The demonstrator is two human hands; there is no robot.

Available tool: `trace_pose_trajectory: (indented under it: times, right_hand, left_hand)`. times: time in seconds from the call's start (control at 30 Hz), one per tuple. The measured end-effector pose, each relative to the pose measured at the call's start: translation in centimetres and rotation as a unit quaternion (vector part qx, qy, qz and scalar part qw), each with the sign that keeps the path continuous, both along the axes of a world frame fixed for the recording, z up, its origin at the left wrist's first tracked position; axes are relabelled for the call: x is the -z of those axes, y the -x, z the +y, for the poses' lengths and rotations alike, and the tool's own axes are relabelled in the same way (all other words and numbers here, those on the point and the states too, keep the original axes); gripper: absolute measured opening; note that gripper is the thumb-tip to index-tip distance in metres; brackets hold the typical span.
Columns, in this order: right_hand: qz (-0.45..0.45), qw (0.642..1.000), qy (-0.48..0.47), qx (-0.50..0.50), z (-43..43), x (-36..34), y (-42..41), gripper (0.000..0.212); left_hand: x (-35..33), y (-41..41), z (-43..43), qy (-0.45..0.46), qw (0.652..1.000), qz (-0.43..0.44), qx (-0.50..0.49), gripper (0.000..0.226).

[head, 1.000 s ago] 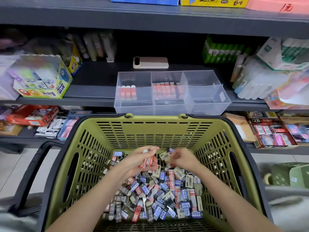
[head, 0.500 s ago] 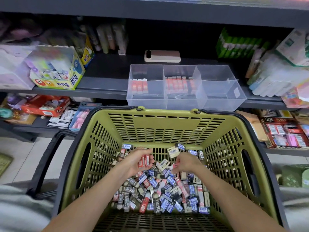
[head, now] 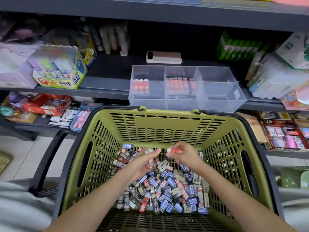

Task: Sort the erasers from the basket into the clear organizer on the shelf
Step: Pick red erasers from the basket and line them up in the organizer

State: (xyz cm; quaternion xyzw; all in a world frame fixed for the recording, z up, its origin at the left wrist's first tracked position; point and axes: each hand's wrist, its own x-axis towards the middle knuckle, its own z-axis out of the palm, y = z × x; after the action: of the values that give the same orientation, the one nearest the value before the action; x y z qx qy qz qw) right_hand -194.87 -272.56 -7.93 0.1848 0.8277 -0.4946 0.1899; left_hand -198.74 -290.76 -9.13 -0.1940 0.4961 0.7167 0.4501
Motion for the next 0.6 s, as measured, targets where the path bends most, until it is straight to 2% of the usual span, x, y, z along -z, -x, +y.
trace_pose_trajectory:
  times: [0.07,0.17,0.23,0.3,0.37,0.4,0.43,0.47,0.5,0.53,0.57,0.6]
  right_hand:
    - [0.048,0.996,0.034,0.063,-1.8,-1.2,0.2,0.033]
    - [0.072,0.994,0.079,0.037,-4.0,-2.0,0.1,0.029]
    - [0.037,0.977,0.208,-0.006,-3.7,-2.3,0.1,0.028]
    - [-0.023,0.931,0.364,-0.005,-2.6,-2.5,0.2,0.031]
    - [-0.056,0.908,0.411,0.051,-1.5,-2.1,0.4,0.024]
    - [-0.061,0.915,0.389,0.085,-1.2,-1.5,0.5,0.018]
    - [-0.062,0.940,0.319,0.101,-1.0,-0.7,0.5,0.013]
    - [-0.059,0.975,0.197,0.085,-1.0,0.2,0.4,0.012]
    - [-0.053,0.998,0.036,0.028,-0.8,1.2,0.2,0.014]
    - [-0.045,0.992,-0.108,-0.054,-0.8,2.2,-0.1,0.017]
    - [-0.044,0.967,-0.215,-0.128,-1.0,2.9,-0.4,0.021]
    - [-0.038,0.943,-0.281,-0.175,-1.2,3.4,-0.6,0.026]
  left_hand:
    - [-0.6,-0.1,1.0,-0.042,0.999,0.000,-0.020,0.051]
    - [-1.5,-0.3,2.4,-0.044,0.997,0.028,-0.061,0.049]
    - [-1.4,-0.3,2.2,-0.032,0.995,0.030,-0.088,0.053]
    - [-1.5,-0.1,1.5,-0.024,0.996,0.007,-0.081,0.047]
    - [-1.4,0.1,0.9,-0.016,0.995,-0.040,-0.093,0.038]
    - [-1.3,0.2,0.8,-0.016,0.992,-0.067,-0.110,0.033]
    - [-1.3,0.3,0.6,-0.022,0.987,-0.094,-0.129,0.027]
    - [-1.4,0.5,0.4,-0.036,0.983,-0.113,-0.142,0.022]
    - [-1.5,0.6,0.2,-0.053,0.980,-0.123,-0.149,0.019]
    - [-1.7,0.9,-0.1,-0.067,0.978,-0.124,-0.152,0.018]
    - [-1.9,1.1,-0.3,-0.080,0.977,-0.121,-0.155,0.019]
    - [-2.0,1.4,-0.6,-0.093,0.976,-0.117,-0.158,0.022]
